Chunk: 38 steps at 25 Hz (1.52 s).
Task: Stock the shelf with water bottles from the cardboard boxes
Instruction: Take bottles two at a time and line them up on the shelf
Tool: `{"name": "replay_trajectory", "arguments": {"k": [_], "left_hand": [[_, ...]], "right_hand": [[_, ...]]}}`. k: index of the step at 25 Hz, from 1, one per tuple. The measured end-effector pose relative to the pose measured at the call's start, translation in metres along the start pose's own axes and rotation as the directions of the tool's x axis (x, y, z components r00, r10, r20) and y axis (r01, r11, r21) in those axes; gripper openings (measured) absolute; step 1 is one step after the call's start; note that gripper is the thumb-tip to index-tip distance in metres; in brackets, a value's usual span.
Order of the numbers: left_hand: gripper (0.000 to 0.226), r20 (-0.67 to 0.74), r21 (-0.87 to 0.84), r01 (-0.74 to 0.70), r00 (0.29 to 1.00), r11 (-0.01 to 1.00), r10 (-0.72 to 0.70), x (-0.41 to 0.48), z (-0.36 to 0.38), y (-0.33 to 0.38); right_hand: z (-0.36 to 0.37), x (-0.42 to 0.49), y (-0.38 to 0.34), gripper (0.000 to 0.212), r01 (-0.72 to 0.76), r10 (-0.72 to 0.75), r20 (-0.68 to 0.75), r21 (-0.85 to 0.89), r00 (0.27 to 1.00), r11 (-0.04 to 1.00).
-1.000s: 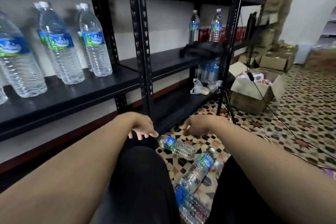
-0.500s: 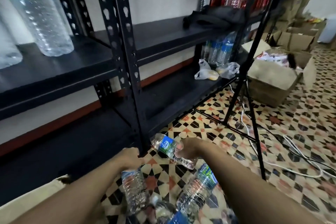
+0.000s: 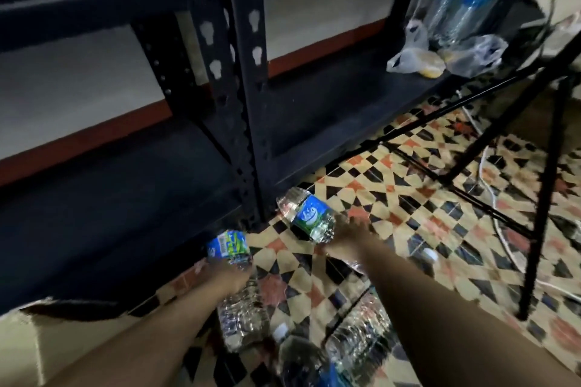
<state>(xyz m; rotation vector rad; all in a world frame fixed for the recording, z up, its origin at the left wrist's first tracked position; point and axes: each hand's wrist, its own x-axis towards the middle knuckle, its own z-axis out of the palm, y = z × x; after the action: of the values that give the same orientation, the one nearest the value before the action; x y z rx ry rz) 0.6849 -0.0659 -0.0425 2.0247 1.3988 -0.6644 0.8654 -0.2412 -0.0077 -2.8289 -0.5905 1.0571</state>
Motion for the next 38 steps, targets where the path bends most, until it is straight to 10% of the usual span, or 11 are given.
{"name": "replay_trajectory", "arguments": {"k": [4, 8, 16, 21, 25, 38], "left_hand": [[0.121, -0.017, -0.106, 0.052, 0.998, 0.993, -0.054, 0.013, 0.018, -0.006], [0.12, -0.036, -0.112, 0.026, 0.999, 0.993, -0.03, 0.005, 0.015, 0.001], [0.117, -0.126, 0.223, -0.035, 0.99, 0.974, 0.064, 0.003, 0.017, -0.014], [0.112, 0.177, -0.43, 0.096, 0.984, 0.898, -0.021, 0.02, -0.005, -0.039], [0.114, 0.12, -0.409, 0.119, 0.99, 0.905, -0.076, 0.029, 0.012, -0.046], [0.099, 0.025, -0.195, 0.134, 0.991, 0.972, -0.131, 0.005, 0.007, -0.009]], "right_hand": [[0.018, 0.028, 0.008, 0.116, -0.066, 0.065, -0.018, -0.139, 0.998, 0.988], [0.03, 0.038, 0.004, 0.092, -0.083, 0.028, -0.146, -0.387, 0.989, 0.918], [0.078, 0.04, -0.007, 0.093, -0.228, 0.203, 0.171, 0.144, 0.964, 0.963], [0.094, 0.033, -0.012, 0.117, -0.333, 0.28, 0.19, 0.377, 0.941, 0.864], [0.094, 0.021, -0.014, 0.123, -0.26, 0.257, 0.082, 0.531, 0.963, 0.806], [0.079, -0.016, -0.008, 0.054, -0.266, 0.328, 0.065, 0.743, 0.942, 0.614]]}}
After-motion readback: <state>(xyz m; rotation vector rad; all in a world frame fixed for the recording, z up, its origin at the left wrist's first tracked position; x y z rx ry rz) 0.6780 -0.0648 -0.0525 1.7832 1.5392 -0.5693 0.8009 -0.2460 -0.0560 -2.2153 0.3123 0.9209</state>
